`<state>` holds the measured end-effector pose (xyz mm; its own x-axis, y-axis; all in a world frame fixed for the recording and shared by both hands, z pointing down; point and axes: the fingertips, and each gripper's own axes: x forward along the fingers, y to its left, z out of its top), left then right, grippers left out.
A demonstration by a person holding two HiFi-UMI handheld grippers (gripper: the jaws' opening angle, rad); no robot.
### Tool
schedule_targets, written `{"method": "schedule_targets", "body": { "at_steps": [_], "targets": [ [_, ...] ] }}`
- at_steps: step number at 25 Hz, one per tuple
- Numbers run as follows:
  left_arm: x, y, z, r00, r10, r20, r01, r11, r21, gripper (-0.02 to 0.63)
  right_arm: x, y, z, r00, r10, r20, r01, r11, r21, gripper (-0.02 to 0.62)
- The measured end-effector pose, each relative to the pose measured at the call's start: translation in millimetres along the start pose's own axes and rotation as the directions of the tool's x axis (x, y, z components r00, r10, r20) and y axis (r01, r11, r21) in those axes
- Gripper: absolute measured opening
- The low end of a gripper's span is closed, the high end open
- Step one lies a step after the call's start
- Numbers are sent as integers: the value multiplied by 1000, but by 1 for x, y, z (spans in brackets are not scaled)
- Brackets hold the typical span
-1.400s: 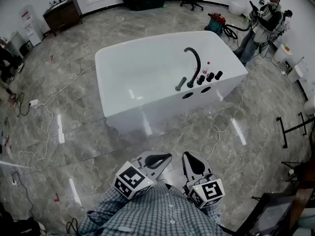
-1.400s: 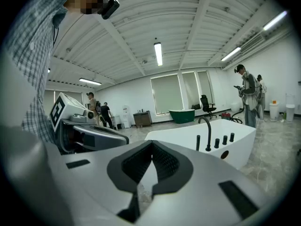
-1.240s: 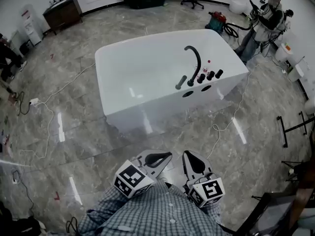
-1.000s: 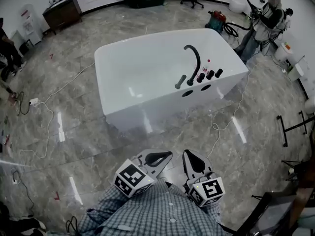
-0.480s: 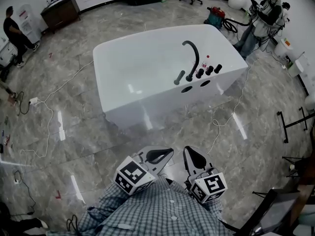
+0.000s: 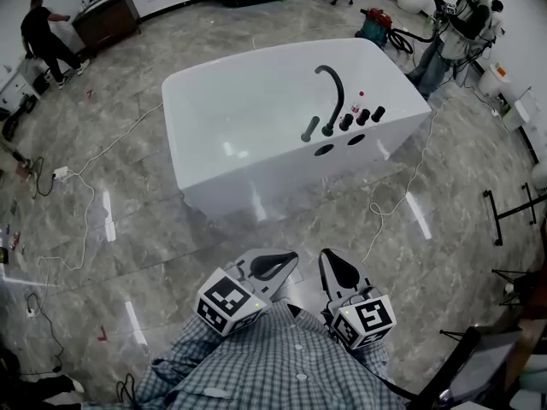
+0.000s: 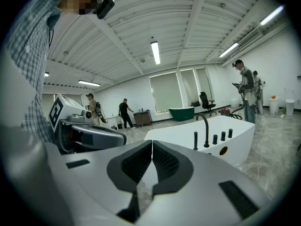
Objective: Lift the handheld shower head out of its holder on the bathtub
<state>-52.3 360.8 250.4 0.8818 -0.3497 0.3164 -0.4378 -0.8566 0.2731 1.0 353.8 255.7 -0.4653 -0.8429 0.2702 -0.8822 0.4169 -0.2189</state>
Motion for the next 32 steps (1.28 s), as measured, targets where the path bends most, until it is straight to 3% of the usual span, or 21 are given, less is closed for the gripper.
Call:
{"method": "schedule_targets", "body": {
  "at_steps": [20,32],
  "targets": [
    [2,-30,-3,994,102,42,-104,994,36,5,-60,-5,-24,999,38,-12,-38,999,-9,18],
    [11,-37,-5,995,81,51,-82,996,23,5,-67,-14,-32,1000,22,-4,-22,1000,0,18]
  ]
}}
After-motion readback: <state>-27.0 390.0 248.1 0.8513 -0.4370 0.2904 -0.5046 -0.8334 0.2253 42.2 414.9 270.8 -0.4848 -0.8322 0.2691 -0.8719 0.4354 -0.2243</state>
